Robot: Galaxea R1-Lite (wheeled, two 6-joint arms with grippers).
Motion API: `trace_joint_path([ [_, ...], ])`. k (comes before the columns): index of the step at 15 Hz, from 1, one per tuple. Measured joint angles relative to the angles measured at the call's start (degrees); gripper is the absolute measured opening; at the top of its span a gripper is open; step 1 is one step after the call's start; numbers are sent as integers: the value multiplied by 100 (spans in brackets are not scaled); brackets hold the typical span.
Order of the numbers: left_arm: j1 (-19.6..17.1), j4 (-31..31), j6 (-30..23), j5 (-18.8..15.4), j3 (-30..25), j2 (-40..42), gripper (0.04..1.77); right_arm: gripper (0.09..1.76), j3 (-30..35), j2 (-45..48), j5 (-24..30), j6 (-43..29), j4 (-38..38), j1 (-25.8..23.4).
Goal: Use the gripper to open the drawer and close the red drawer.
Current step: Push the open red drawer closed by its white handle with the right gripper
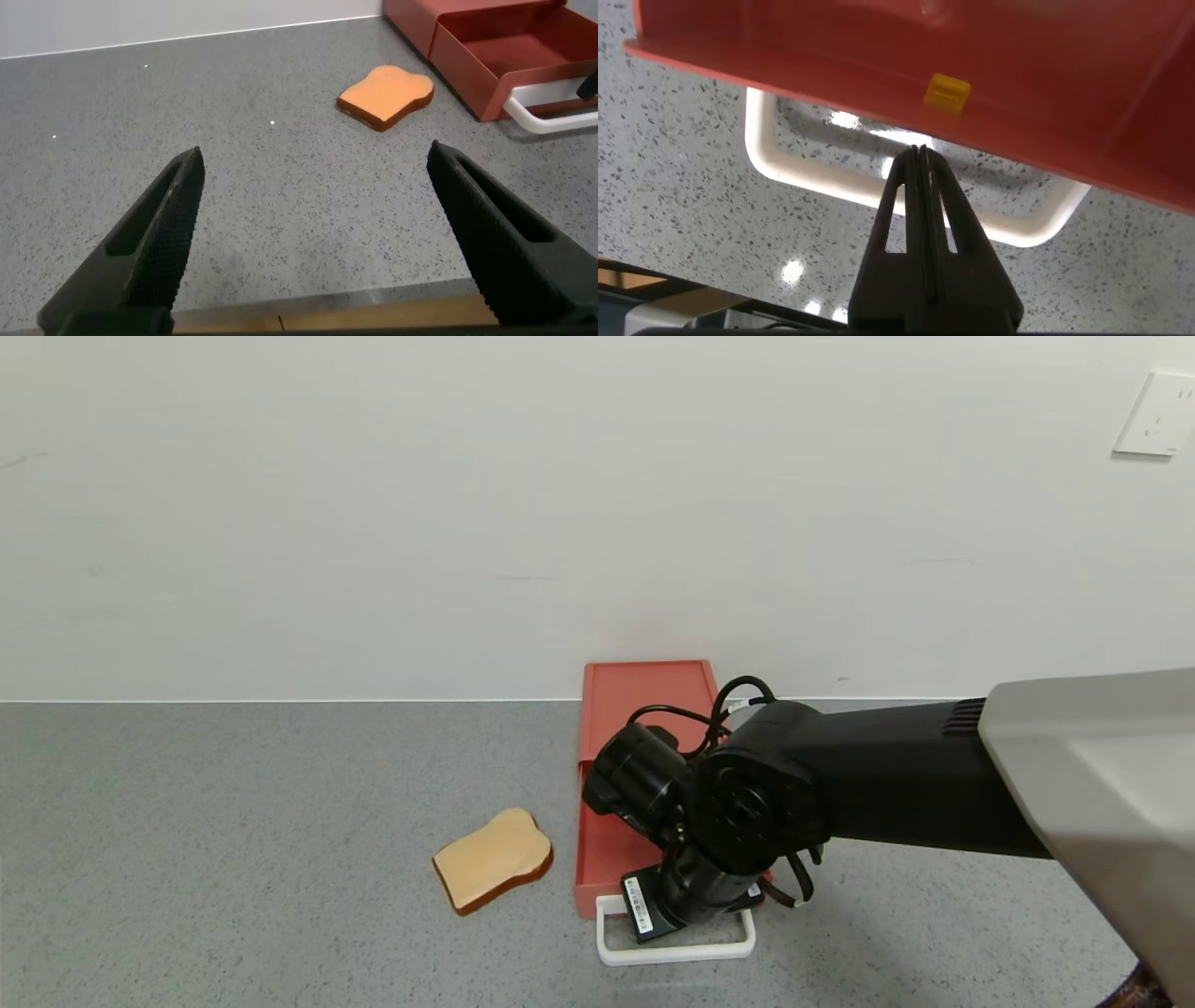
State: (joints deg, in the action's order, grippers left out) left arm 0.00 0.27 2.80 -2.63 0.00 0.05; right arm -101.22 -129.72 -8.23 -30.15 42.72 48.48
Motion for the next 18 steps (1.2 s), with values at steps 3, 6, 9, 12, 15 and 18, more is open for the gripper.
trace_joint_path([
  [3,0,0,0,0,0,0,172,11,0,-16,-11,13,-145,-50],
  [6,0,0,4,5,0,0,172,11,0,-18,-304,9,-193,-67],
  [9,0,0,9,10,0,0,172,11,0,-18,-310,27,-463,-96],
  [12,0,0,9,10,0,0,172,11,4,-22,-307,60,-628,-135],
  [15,0,0,9,10,0,0,172,12,0,-49,-318,107,-789,-188],
  [18,0,0,9,10,0,0,172,11,0,-68,-325,234,-979,-265],
])
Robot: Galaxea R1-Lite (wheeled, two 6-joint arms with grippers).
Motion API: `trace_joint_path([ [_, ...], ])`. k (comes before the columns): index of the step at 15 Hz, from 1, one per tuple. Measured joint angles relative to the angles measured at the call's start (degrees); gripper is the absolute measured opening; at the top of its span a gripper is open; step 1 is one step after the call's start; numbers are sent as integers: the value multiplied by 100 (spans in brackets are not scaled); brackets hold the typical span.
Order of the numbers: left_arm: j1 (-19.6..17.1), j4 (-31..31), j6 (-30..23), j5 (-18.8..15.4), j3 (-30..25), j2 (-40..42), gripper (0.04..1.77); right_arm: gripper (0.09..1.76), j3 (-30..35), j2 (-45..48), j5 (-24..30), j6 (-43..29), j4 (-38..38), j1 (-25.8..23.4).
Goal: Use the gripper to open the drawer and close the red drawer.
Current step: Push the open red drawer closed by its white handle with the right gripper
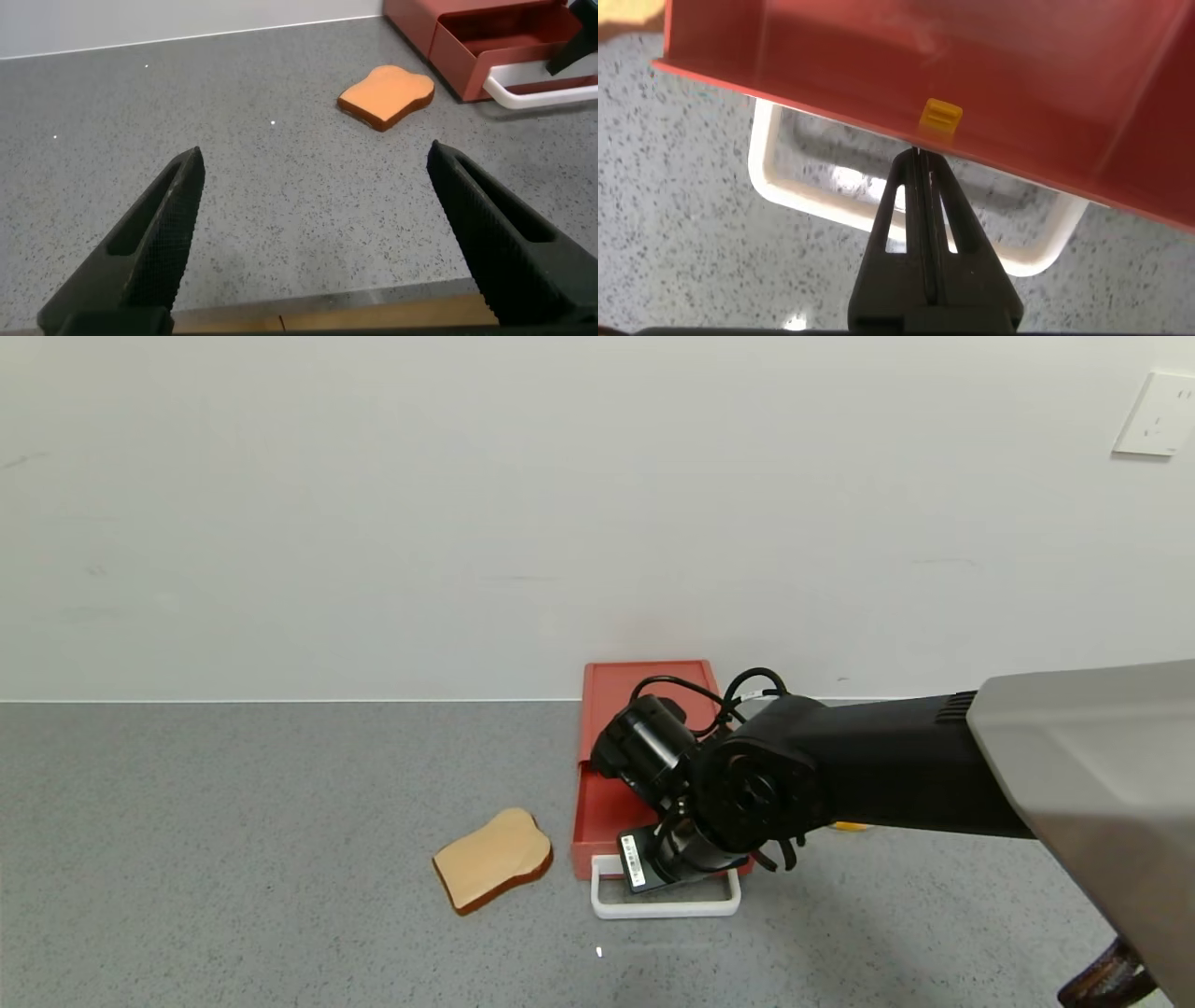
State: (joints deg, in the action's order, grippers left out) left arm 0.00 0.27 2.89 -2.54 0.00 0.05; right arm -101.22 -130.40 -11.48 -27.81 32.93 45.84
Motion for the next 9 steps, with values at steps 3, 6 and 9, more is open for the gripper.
trace_joint_path([
  [3,0,0,-2,0,0,0,172,11,-7,-35,-74,160,-204,-77],
  [6,0,0,-2,-2,0,0,172,11,-13,-79,-111,308,-464,-182],
  [9,0,0,6,-7,0,0,172,12,-79,-138,-111,441,-584,-288],
])
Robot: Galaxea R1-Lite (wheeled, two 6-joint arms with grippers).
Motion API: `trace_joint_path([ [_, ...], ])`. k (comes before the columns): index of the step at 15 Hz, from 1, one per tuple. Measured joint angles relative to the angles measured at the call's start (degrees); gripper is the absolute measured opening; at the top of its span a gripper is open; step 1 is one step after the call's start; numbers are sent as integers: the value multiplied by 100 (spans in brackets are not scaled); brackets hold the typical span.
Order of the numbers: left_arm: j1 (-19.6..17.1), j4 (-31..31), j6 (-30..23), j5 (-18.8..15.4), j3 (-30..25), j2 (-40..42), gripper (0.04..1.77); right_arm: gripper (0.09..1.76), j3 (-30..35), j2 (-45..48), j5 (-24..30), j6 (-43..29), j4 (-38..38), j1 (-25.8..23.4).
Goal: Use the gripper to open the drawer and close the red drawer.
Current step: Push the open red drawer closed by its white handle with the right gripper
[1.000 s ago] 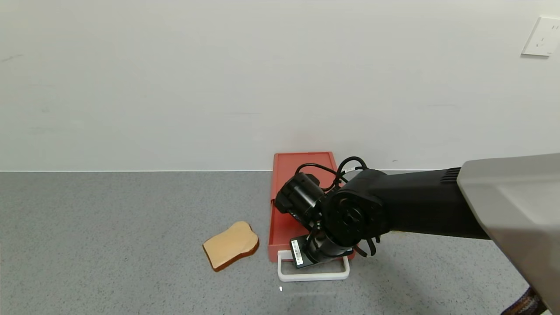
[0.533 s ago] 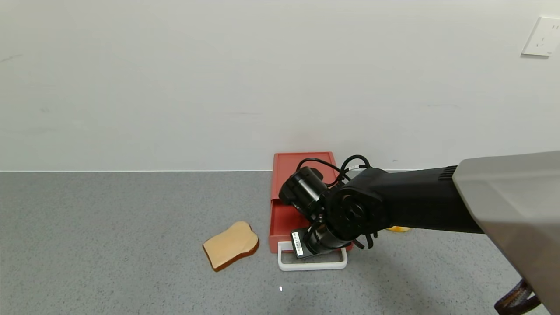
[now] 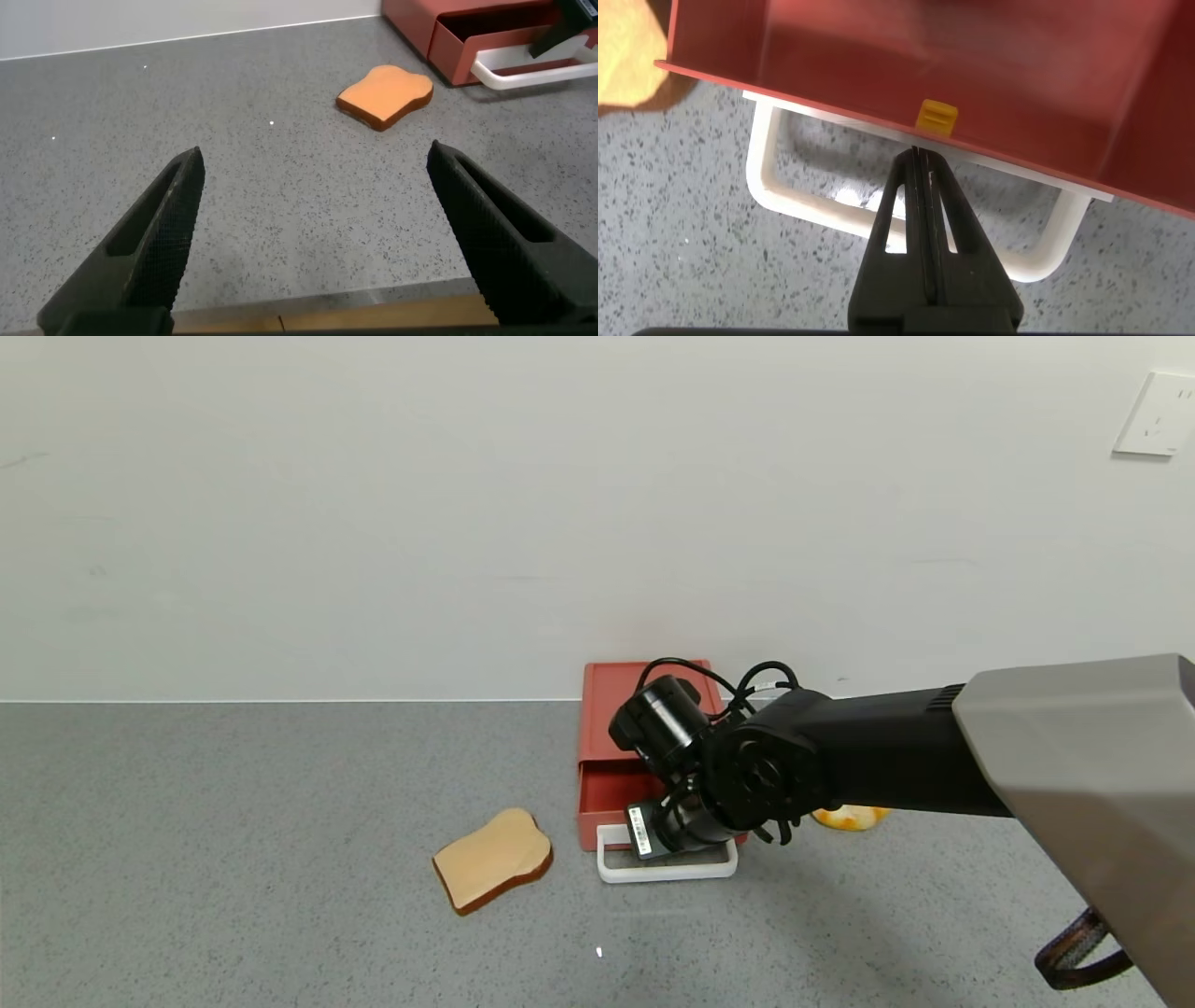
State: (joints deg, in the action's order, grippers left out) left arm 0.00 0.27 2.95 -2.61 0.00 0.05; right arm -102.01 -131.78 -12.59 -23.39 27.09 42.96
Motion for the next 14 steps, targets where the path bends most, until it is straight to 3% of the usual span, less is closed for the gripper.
trace_joint_path([
  [6,0,0,2,2,0,0,172,12,-149,-160,-2,324,-463,-148],
  [14,0,0,-6,7,0,0,172,11,-586,-356,-2,521,-499,-383],
])
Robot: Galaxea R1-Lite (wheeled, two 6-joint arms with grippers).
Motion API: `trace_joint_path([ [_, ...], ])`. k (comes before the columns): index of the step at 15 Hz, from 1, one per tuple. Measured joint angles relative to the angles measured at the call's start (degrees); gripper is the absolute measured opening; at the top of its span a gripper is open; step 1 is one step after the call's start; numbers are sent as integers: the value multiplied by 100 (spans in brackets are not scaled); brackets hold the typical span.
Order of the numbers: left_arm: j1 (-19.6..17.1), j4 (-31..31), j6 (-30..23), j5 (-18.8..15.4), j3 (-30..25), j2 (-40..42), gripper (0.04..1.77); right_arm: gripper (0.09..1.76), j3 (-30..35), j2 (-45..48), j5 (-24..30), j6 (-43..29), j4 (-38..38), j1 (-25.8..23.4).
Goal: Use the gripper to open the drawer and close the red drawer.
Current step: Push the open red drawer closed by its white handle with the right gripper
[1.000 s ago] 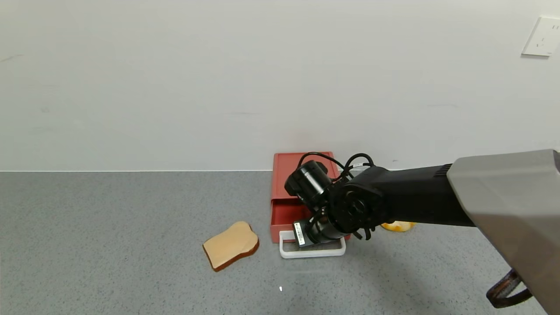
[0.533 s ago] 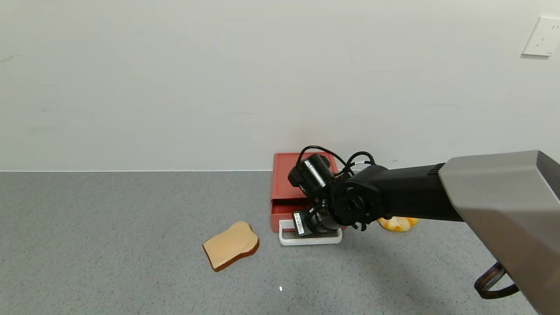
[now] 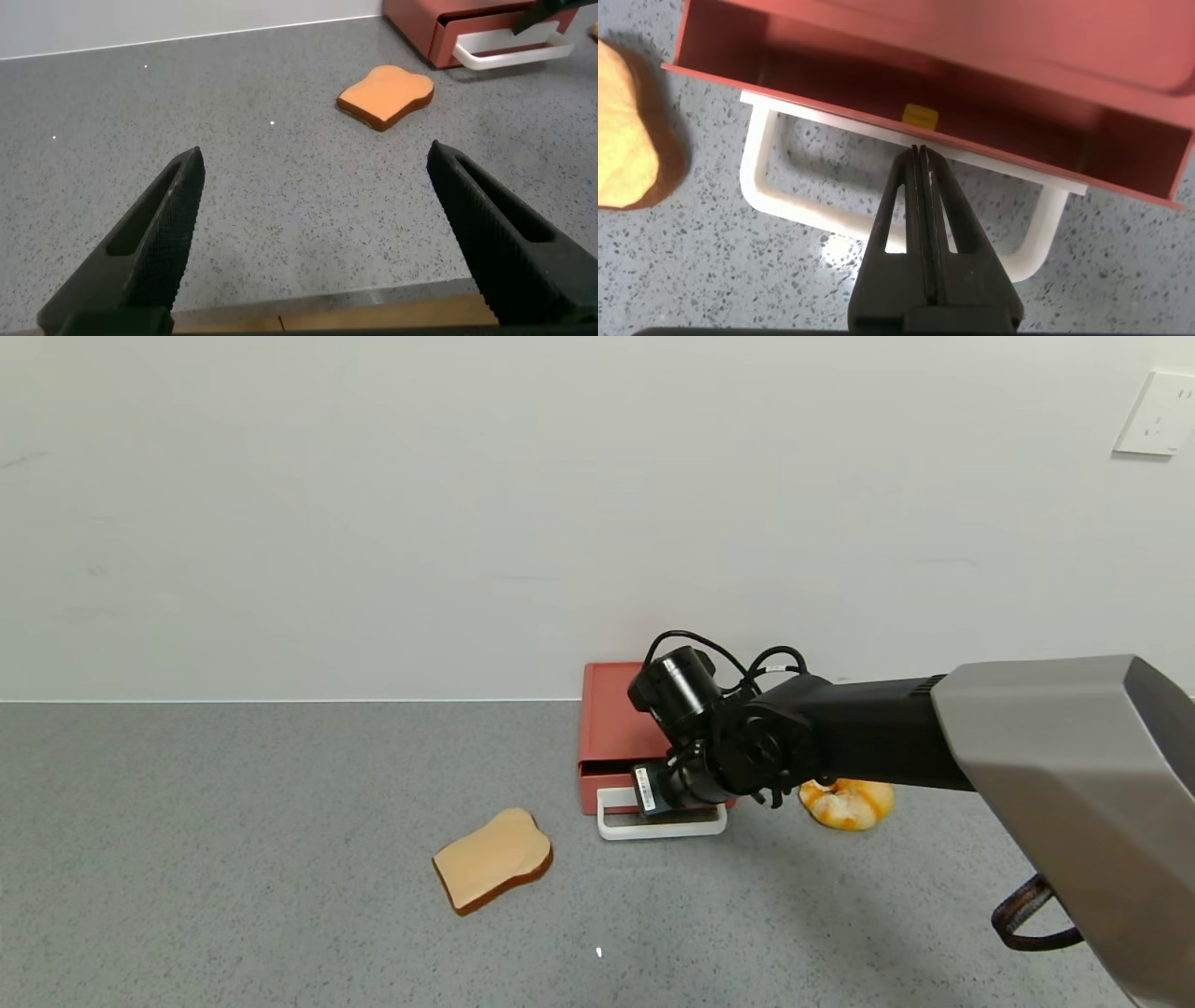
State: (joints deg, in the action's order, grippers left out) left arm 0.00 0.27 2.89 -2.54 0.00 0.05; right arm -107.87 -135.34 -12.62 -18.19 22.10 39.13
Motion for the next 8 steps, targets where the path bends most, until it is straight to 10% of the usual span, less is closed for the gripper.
trace_joint_path([
  [8,0,-2,0,1,0,0,172,11,-244,-167,20,177,-155,-116],
])
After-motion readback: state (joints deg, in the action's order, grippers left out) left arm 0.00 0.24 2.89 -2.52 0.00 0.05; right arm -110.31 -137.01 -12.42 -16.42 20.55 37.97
